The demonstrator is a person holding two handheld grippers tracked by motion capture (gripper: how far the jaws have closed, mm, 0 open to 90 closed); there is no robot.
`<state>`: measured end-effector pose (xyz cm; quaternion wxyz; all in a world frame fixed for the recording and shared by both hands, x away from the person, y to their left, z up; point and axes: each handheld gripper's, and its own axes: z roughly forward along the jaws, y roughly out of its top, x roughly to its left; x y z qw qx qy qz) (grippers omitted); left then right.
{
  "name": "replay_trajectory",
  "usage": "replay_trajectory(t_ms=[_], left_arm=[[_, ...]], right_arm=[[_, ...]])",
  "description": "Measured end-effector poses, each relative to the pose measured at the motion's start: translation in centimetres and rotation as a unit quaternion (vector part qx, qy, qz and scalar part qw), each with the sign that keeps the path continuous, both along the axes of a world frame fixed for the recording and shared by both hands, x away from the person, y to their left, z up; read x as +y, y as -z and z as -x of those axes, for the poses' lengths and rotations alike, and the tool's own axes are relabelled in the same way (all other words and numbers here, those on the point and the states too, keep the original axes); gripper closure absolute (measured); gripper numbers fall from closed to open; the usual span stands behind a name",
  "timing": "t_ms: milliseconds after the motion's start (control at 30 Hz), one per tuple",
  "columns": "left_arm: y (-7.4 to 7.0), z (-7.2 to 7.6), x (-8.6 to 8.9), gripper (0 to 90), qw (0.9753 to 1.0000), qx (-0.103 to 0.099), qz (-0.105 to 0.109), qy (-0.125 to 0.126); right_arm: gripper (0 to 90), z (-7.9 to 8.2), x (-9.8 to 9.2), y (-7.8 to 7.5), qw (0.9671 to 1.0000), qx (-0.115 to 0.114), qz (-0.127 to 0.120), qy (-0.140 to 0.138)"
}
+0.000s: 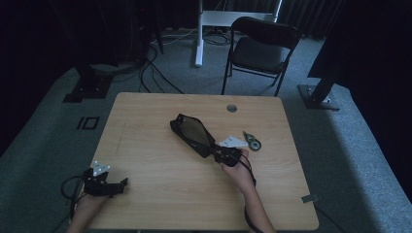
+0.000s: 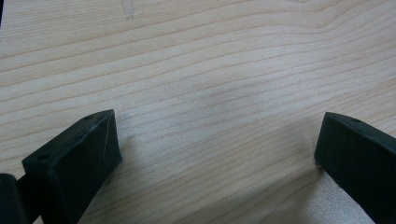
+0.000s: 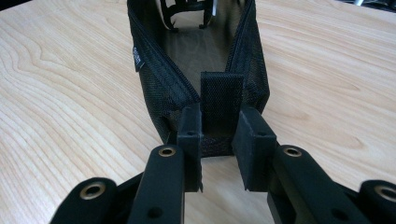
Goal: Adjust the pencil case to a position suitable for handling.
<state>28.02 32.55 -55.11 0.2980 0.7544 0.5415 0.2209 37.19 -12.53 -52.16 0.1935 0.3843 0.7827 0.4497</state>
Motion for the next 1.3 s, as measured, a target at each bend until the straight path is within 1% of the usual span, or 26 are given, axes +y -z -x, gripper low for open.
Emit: replay_trajectory(t_ms=[133, 400, 467, 500, 567, 600, 733, 800, 867, 967, 1133, 1300], left_arm=[[0.0, 0.0, 0.0, 0.1, 1.0, 0.0, 0.0, 0.0], [0.0, 0.0, 0.0, 0.1, 1.0, 0.0, 0.0, 0.0], [0.0, 0.0, 0.0, 0.1, 1.0, 0.0, 0.0, 0.0], [0.0, 0.0, 0.0, 0.1, 1.0, 0.0, 0.0, 0.0], [0.0, 0.0, 0.0, 0.1, 1.0, 0.0, 0.0, 0.0], [0.0, 0.0, 0.0, 0.1, 1.0, 0.0, 0.0, 0.0], [0.0, 0.0, 0.0, 0.1, 1.0, 0.0, 0.0, 0.0], [0.0, 0.0, 0.0, 0.1, 1.0, 0.0, 0.0, 0.0], [0.0, 0.0, 0.0, 0.1, 1.0, 0.0, 0.0, 0.0], [0.0, 0.0, 0.0, 0.1, 1.0, 0.0, 0.0, 0.0], [0.0, 0.0, 0.0, 0.1, 1.0, 0.0, 0.0, 0.0], [0.0, 0.0, 0.0, 0.1, 1.0, 0.0, 0.0, 0.0]], right_arm=[[73.0, 0.7, -1.0, 0.3, 0.9999, -0.001, -0.006, 0.01], [73.0, 2.4, -2.6, -0.1, 0.9996, -0.007, 0.0, 0.026], [73.0, 2.8, -3.2, 0.0, 0.9995, -0.006, -0.006, 0.032], [73.0, 3.1, -3.5, 0.1, 0.9995, -0.005, -0.002, 0.031], [73.0, 3.5, -4.1, 0.2, 0.9992, -0.004, -0.004, 0.038], [72.9, 3.8, -4.4, 0.3, 0.9993, -0.004, -0.003, 0.037], [72.9, 4.9, -5.5, 0.2, 0.9988, -0.006, 0.003, 0.049], [72.9, 5.3, -5.8, 0.2, 0.9984, -0.009, 0.006, 0.056], [72.9, 5.7, -6.3, 0.4, 0.9983, -0.007, -0.002, 0.059], [72.9, 6.1, -6.8, 0.4, 0.9979, -0.008, -0.005, 0.063], [73.0, 6.8, -7.5, 0.1, 0.9974, -0.009, 0.002, 0.072], [72.9, 7.6, -8.3, 0.3, 0.997, -0.005, -0.004, 0.077]])
